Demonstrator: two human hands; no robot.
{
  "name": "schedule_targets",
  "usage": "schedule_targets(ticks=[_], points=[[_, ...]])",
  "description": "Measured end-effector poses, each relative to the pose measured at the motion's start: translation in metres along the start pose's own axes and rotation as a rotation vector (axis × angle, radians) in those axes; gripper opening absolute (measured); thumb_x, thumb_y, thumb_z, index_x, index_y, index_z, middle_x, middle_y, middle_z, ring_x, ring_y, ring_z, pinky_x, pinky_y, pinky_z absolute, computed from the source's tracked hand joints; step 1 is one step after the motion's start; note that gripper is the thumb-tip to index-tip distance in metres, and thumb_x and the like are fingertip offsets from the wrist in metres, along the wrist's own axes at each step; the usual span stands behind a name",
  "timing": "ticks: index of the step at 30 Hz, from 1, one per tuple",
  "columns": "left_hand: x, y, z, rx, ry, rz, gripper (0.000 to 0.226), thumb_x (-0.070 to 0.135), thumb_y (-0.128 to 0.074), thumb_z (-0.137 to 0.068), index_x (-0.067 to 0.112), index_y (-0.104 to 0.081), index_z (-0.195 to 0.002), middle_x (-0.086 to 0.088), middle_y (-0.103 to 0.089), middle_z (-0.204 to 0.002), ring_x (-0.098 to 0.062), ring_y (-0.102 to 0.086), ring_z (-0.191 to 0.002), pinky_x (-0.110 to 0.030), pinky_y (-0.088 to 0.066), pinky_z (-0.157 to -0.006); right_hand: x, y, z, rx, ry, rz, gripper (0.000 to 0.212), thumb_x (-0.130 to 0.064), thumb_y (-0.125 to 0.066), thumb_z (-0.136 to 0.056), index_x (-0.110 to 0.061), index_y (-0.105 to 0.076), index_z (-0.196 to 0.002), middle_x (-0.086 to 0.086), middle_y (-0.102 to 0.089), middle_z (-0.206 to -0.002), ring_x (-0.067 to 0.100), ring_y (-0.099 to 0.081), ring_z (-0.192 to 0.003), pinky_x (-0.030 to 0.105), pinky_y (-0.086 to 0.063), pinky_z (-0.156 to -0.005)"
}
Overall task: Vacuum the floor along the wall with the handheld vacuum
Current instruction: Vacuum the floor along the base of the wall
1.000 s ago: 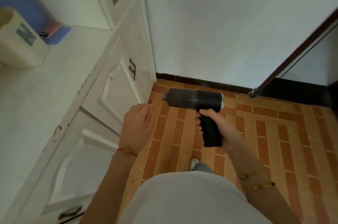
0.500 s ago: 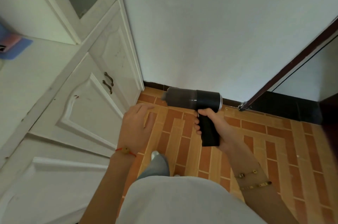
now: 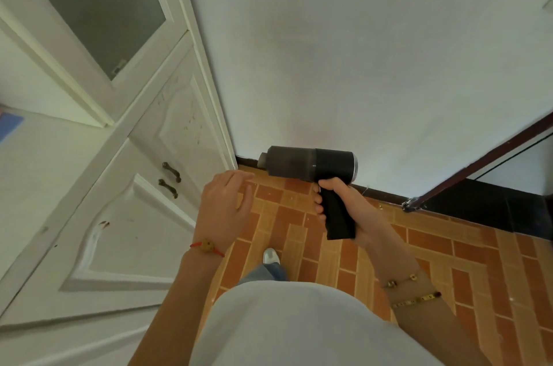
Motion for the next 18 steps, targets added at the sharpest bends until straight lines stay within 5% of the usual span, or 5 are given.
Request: schedule_targets(ticks=[5,13,18], points=[[-0.006,0.010,-0.059,0.004,-0.015,-0.006,0.051,0.045,-0.036,-0.094,0.010,-0.068,-0.112,-0.009,-0.069,-0.112,-0.022,-0.062,-0.104,-0.033,-0.039,-0.096,-0.041,-0.017,-0.049,-0.031,0.009,-0.005,0.015,-0.025,-0.060,-0.089,-0.011,-0.060,-0.083,0.003,-0.058,-0.071,0.012,-0.054,-0.059,0.023,-0.049,-0.054],[-0.028,0.026,-0.108,-0.001,0.018,-0.013,0.028,0.010,-0.059,-0.095,0.014,-0.066,-0.122,-0.005,-0.065,-0.119,-0.023,-0.057,-0.113,-0.040,-0.045,-0.098,-0.069,-0.038,-0.097,-0.110,-0.022,-0.008,0.015,-0.024,-0.059,-0.088,-0.012,-0.058,-0.079,0.002,-0.055,-0.068,0.011,-0.053,-0.056,0.022,-0.047,-0.052],[-0.034,0.025,-0.117,0.000,0.066,-0.026,0.039,0.026,-0.044,-0.091,0.014,-0.065,-0.122,-0.005,-0.065,-0.119,-0.023,-0.057,-0.113,-0.043,-0.046,-0.098,-0.076,-0.046,-0.117,-0.162,-0.032,-0.027,0.015,-0.027,-0.066,-0.080,-0.013,-0.061,-0.079,0.002,-0.056,-0.068,0.012,-0.053,-0.056,0.024,-0.047,-0.053]])
Point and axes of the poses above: each hand's wrist, its own z-axis away from the middle knuckle, its own y-axis out of the back of the hand, x = y × z, the point moved 8 cm from there along -z, towards the middle knuckle
